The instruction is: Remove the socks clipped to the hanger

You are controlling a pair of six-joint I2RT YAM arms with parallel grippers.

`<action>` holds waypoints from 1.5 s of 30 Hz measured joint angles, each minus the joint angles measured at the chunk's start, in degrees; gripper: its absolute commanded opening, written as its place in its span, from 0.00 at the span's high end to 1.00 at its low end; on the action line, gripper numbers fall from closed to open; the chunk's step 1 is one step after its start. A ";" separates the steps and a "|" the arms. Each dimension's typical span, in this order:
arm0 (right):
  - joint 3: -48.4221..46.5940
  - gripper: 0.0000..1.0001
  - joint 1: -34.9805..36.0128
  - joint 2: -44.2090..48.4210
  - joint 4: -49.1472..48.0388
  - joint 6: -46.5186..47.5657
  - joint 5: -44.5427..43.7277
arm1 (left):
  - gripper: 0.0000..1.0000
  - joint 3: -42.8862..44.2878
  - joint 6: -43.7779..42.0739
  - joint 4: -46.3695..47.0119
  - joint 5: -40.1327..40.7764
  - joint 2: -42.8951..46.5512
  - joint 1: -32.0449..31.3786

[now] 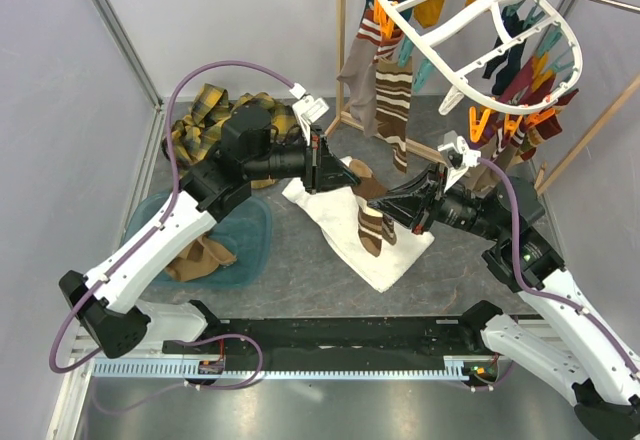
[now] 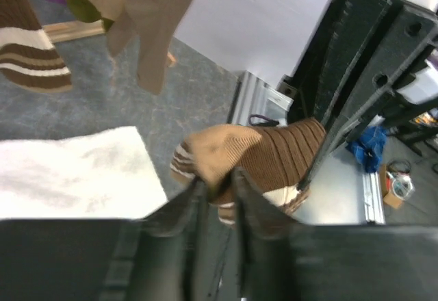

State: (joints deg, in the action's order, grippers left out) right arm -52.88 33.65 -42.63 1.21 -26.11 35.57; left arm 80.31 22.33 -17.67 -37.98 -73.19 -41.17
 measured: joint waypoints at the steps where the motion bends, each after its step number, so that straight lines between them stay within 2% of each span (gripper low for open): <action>1: 0.02 0.74 -0.02 -0.07 0.48 0.39 -0.07 | 0.98 0.09 0.52 -0.22 1.05 -0.07 0.00; 2: 0.09 0.68 0.00 -0.07 1.14 0.76 -0.28 | 0.98 0.61 0.70 -1.18 3.02 -0.17 -0.04; 3: 0.26 0.56 0.00 0.02 1.64 1.33 -0.48 | 0.98 1.46 0.70 -2.45 5.25 -0.22 -0.07; 6: 1.36 0.38 0.00 1.07 3.87 2.91 -1.95 | 0.98 4.52 0.85 -6.91 15.47 -0.13 -0.09; 7: 1.88 0.35 0.00 1.66 4.48 3.80 -2.45 | 0.98 5.07 0.87 -8.15 19.37 0.15 -0.04; 8: 2.49 0.32 0.00 2.47 5.57 4.96 -3.06 | 0.98 5.25 0.92 -9.53 23.21 0.70 -0.04; 9: 2.91 0.23 0.00 3.10 6.27 5.40 -3.50 | 0.98 5.25 1.05 -11.45 27.21 1.49 0.02; 11: 3.85 0.11 0.00 5.20 7.91 7.41 -4.79 | 0.98 4.66 1.55 -15.76 34.95 3.56 0.24; 12: 4.11 0.08 0.00 6.12 8.59 7.85 -5.46 | 0.98 4.26 1.92 -17.59 38.05 4.55 0.37; 15: 4.44 0.04 -0.02 9.46 11.45 10.45 -7.89 | 0.98 0.17 2.71 -22.97 48.57 9.68 2.51; 17: 4.55 0.04 0.00 11.45 12.70 11.65 -9.40 | 0.98 -3.61 2.78 -25.81 53.27 13.16 6.56; 22: 5.97 0.04 0.00 12.35 14.01 13.73 -11.47 | 0.98 -13.57 4.92 -29.79 60.81 18.47 17.84; 27: 7.87 0.04 0.00 11.15 15.47 15.08 -12.04 | 0.98 -24.98 9.70 -30.64 66.25 19.32 24.37; 29: 7.87 0.04 0.02 10.10 15.96 15.61 -13.68 | 0.90 -28.79 13.11 -31.08 67.71 18.16 26.01; 30: 7.91 0.04 0.04 9.62 16.09 15.74 -14.97 | 0.74 -30.38 14.95 -31.50 68.15 17.51 26.56; 33: 8.09 0.05 0.09 8.41 16.46 15.67 -21.20 | 0.48 -33.75 19.96 -32.44 69.11 16.33 27.30; 35: 8.09 0.07 0.09 7.39 16.61 15.41 -24.87 | 0.41 -34.36 23.23 -32.98 69.29 16.26 27.34; 39: 7.76 0.09 0.09 4.22 16.63 14.84 -30.49 | 0.18 -34.91 28.02 -32.76 68.83 18.43 27.34; 45: 3.69 0.08 0.09 0.35 16.37 14.32 -38.07 | 0.11 -35.15 32.37 -32.72 68.65 25.49 27.34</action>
State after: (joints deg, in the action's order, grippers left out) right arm -49.19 33.74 -42.28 17.58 -11.79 -2.50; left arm 45.17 54.70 -50.39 30.68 -47.70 -13.82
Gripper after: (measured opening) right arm 0.916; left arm 0.851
